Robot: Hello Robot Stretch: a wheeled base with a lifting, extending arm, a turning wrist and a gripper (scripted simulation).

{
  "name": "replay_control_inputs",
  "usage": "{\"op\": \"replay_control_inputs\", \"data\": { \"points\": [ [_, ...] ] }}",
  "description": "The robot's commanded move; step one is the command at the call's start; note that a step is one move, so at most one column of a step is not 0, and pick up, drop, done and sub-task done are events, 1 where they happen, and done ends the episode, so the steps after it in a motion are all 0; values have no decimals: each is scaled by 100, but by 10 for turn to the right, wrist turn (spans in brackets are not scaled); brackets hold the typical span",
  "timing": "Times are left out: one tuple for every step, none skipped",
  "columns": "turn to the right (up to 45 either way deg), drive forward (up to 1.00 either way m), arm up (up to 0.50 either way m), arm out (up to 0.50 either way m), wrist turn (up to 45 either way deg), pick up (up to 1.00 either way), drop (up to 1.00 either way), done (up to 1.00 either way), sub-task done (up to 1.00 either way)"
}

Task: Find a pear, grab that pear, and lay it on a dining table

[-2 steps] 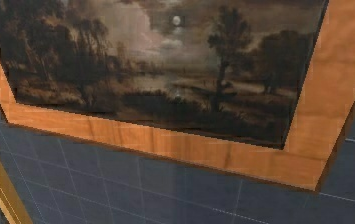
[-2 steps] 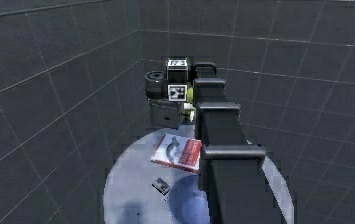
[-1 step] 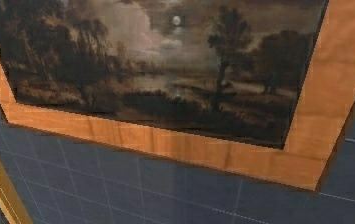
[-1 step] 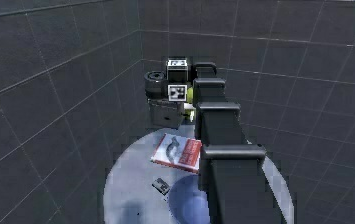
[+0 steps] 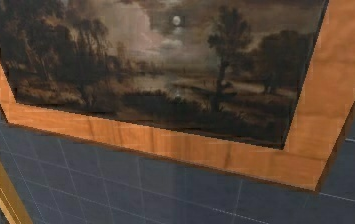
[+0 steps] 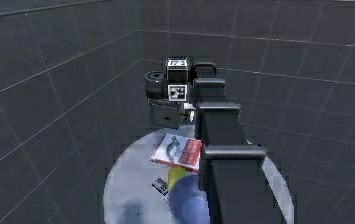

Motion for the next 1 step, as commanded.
{"op": "replay_control_inputs", "data": {
  "points": [
    [0, 0, 0, -10, 0, 0, 0, 0, 0]
  ]
}}
